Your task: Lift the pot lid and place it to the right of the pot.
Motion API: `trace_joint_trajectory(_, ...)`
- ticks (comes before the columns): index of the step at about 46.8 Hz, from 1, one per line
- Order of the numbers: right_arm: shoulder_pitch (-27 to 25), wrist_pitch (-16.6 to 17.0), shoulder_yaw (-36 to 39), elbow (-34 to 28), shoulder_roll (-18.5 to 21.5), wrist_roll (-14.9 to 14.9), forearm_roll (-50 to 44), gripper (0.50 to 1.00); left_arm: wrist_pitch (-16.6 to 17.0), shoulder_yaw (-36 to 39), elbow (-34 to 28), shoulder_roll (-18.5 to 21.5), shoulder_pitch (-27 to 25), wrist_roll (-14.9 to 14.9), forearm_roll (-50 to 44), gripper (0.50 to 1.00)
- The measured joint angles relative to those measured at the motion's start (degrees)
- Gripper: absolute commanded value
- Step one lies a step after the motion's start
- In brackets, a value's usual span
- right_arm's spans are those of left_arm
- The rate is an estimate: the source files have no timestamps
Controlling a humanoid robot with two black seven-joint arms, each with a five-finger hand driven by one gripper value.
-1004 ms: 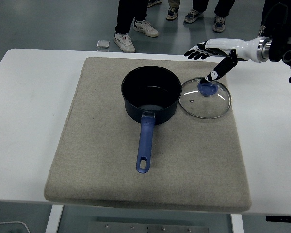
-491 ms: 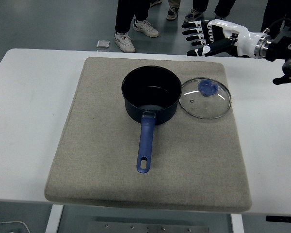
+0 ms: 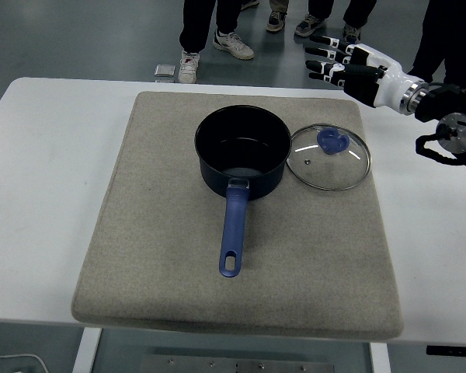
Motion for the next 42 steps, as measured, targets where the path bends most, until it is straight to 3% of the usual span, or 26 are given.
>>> trace_joint_trajectory(14, -4.4, -0.1, 10.1, 0.2, 0.0, -4.7, 2.0, 0.901, 0.0, 0.0, 0.0, 0.0, 0.0, 0.0, 0.0, 1.0)
trace_joint_trajectory(42, -6.0, -0.7, 12.9, 0.3, 0.2, -5.2, 5.3, 0.903, 0.0, 0.0, 0.0, 0.0, 0.0, 0.0, 0.0, 1.0)
